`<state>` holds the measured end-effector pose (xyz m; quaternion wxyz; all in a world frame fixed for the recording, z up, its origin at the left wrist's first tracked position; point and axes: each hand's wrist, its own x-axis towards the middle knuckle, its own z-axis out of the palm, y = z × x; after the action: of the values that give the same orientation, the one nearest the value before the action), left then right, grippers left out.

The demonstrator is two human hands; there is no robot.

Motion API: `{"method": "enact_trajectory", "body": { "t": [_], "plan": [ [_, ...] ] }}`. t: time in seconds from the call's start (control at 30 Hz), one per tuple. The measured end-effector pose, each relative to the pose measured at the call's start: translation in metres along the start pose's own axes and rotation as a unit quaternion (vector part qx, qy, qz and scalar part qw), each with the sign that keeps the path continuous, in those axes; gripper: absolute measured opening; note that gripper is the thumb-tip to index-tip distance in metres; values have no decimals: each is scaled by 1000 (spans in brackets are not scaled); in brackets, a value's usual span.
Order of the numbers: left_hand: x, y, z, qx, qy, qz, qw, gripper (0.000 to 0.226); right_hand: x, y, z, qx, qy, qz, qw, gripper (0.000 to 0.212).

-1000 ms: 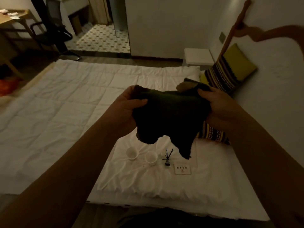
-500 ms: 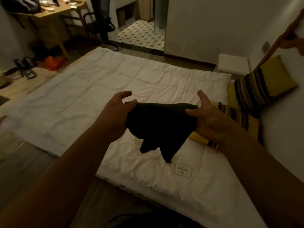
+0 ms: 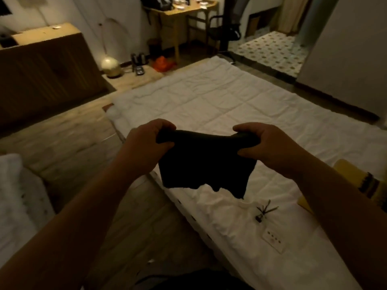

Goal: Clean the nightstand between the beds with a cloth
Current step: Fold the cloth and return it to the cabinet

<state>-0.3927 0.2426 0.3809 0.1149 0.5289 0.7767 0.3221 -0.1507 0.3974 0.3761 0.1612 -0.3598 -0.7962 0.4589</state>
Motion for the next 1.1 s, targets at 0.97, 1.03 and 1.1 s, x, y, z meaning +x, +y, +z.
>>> {"method": "enact_trajectory", "body": {
  "t": [0.97, 1.03, 1.1],
  "plan": [
    [16, -334, -237, -205, 266, -238, 911, 8, 312, -191, 347, 345, -280, 2, 896, 66],
    [40, -360, -247, -214, 285, -247, 901, 12, 353, -203, 359, 353, -277, 18, 894, 57],
    [60, -375, -254, -216, 300, -250, 895, 10, 378, -212, 365, 338, -283, 12, 897, 42]
  ]
}}
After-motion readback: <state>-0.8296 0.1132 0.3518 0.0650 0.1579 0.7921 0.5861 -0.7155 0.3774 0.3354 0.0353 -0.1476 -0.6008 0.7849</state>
